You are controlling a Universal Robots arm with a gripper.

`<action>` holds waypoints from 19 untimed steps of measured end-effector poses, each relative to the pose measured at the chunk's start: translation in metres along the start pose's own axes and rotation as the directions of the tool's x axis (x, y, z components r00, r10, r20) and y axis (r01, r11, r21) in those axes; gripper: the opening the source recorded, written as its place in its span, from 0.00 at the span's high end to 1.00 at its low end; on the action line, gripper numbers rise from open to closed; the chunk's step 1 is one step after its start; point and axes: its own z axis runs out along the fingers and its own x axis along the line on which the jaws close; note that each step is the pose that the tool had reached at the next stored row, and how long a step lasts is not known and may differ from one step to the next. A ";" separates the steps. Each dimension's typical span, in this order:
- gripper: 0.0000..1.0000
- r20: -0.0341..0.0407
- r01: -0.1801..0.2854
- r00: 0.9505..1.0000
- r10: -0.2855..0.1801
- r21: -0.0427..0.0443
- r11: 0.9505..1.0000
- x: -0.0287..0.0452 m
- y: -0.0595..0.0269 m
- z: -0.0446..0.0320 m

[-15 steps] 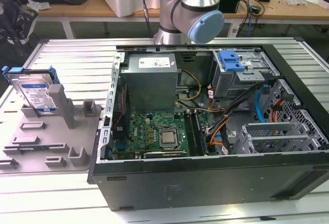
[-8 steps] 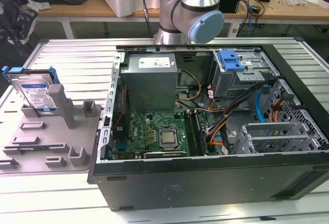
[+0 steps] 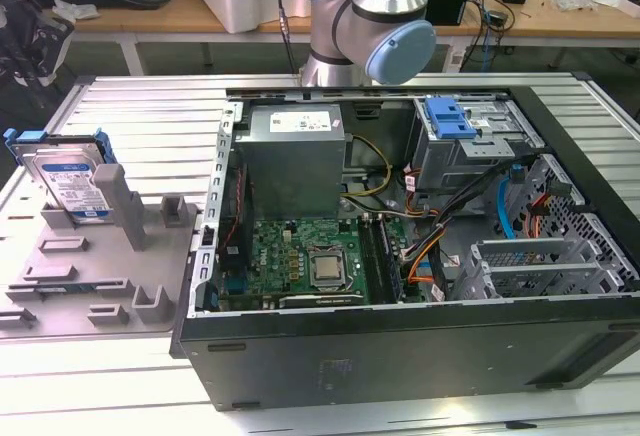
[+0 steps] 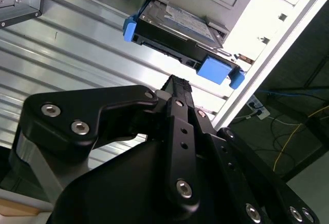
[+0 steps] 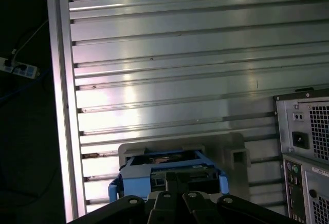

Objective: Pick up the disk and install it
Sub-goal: 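Pick up the disk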

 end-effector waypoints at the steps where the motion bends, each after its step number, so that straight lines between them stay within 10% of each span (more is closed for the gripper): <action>1: 0.89 0.000 0.000 1.000 0.000 0.001 1.000 0.0001 0.0000 0.0000; 10: 0.89 -0.049 0.084 0.995 -0.083 0.010 0.996 0.0000 0.0002 0.0002; 19: 0.89 -0.060 0.292 0.955 -0.292 0.004 0.956 0.0002 0.0004 0.0011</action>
